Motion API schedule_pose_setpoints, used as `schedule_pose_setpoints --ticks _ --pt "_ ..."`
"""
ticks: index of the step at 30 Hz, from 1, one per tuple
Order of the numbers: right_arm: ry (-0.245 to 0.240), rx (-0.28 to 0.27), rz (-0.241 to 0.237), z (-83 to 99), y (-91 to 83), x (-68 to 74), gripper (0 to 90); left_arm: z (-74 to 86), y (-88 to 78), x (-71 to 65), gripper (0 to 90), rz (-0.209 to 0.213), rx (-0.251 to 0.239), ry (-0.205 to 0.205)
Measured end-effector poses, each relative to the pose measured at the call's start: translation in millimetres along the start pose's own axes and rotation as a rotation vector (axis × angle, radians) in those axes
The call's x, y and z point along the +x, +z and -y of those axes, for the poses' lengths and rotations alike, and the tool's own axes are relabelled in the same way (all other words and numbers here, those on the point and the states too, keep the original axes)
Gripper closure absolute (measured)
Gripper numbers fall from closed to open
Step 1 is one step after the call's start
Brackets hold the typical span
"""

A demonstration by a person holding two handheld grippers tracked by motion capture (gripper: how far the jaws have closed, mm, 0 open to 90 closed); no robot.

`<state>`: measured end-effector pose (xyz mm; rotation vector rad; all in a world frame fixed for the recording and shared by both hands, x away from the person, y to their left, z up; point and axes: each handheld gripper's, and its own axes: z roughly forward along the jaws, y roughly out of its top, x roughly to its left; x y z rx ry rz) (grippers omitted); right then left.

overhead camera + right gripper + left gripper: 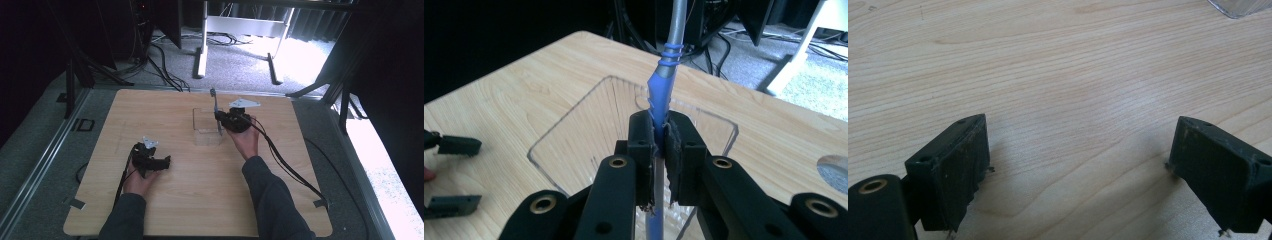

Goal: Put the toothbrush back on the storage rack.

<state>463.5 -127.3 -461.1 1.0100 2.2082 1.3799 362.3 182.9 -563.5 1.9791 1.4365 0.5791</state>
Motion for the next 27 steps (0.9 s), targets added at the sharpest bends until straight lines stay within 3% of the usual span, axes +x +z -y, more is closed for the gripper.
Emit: schedule_pose_setpoints --ticks 6,10,19,27 --pt "-0.042 0.039 0.021 3.9 1.0 5.3 73.6 0.0 0.0 -0.2 9.6 0.001 0.000 -0.001" --pt "-0.064 0.034 0.025 3.4 -2.6 9.1 67.5 0.0 0.1 -0.4 9.6 0.001 -0.001 -0.001" --pt "-0.104 0.031 0.064 -3.5 -23.8 15.1 56.8 0.1 0.1 -0.4 9.6 0.001 -0.002 0.001" --pt "-0.136 0.099 0.074 -5.5 -42.3 21.0 47.1 0.1 0.1 -0.5 9.6 0.001 -0.002 0.000"
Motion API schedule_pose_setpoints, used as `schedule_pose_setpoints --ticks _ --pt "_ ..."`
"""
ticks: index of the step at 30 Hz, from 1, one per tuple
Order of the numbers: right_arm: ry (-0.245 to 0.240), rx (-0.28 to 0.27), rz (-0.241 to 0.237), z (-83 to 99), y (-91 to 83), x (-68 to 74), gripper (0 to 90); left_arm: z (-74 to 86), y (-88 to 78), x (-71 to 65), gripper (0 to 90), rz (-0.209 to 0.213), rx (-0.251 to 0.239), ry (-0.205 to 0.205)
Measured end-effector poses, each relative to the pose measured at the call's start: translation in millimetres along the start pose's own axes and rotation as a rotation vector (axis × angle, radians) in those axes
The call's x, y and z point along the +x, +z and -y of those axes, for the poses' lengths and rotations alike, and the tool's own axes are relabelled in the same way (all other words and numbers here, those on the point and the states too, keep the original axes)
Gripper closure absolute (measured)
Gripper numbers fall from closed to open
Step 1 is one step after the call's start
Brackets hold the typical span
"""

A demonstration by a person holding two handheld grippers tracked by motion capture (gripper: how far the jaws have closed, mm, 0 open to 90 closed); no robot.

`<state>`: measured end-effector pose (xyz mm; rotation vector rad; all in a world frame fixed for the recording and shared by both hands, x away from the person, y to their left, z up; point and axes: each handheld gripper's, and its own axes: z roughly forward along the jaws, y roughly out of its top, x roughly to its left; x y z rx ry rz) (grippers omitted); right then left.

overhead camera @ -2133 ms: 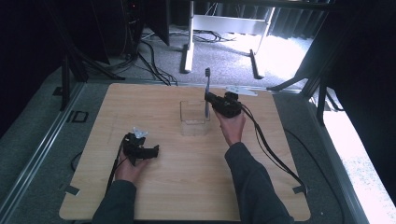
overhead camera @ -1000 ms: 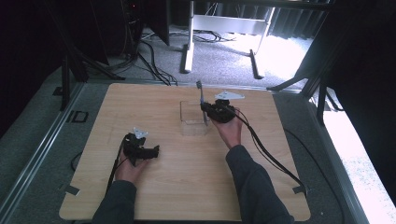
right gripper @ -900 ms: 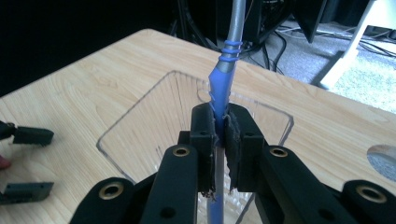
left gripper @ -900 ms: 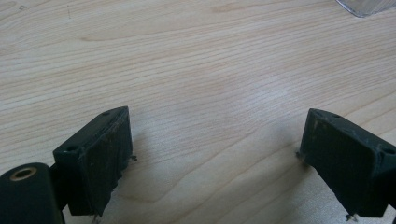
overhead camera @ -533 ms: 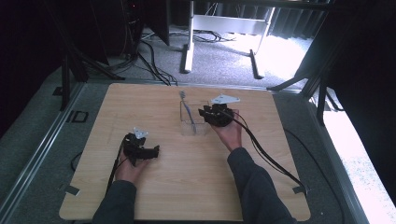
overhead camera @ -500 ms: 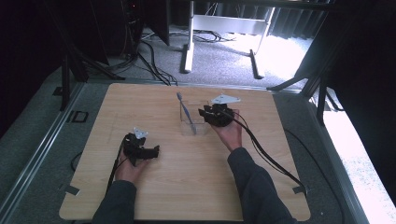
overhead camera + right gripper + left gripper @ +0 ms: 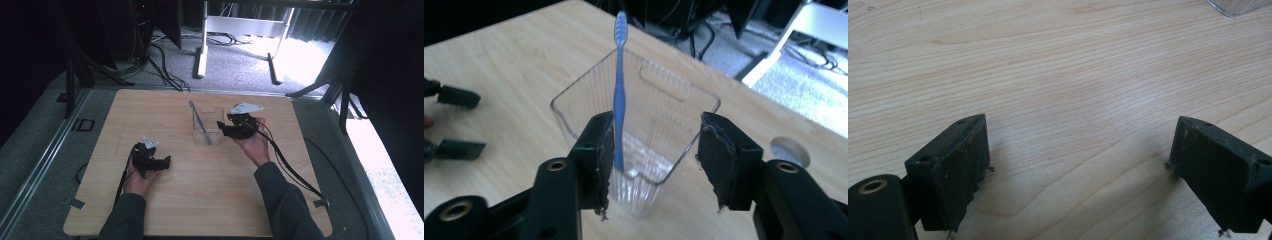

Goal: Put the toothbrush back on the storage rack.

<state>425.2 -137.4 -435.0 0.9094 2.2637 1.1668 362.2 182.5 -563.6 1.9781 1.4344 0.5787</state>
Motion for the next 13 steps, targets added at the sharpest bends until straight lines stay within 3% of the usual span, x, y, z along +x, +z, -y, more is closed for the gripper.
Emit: schedule_pose_setpoints --ticks 5,11,13 --pt "0.022 0.032 -0.016 5.8 -4.6 3.9 45.5 0.1 -0.1 -0.2 9.6 0.001 0.000 0.000" --pt "0.052 0.069 0.000 20.5 -13.3 1.2 43.1 0.1 -0.1 -0.2 9.6 0.001 0.000 0.000" --pt "0.043 0.089 0.026 26.3 -16.0 1.6 42.5 0.1 -0.1 -0.2 9.6 0.001 0.000 0.000"
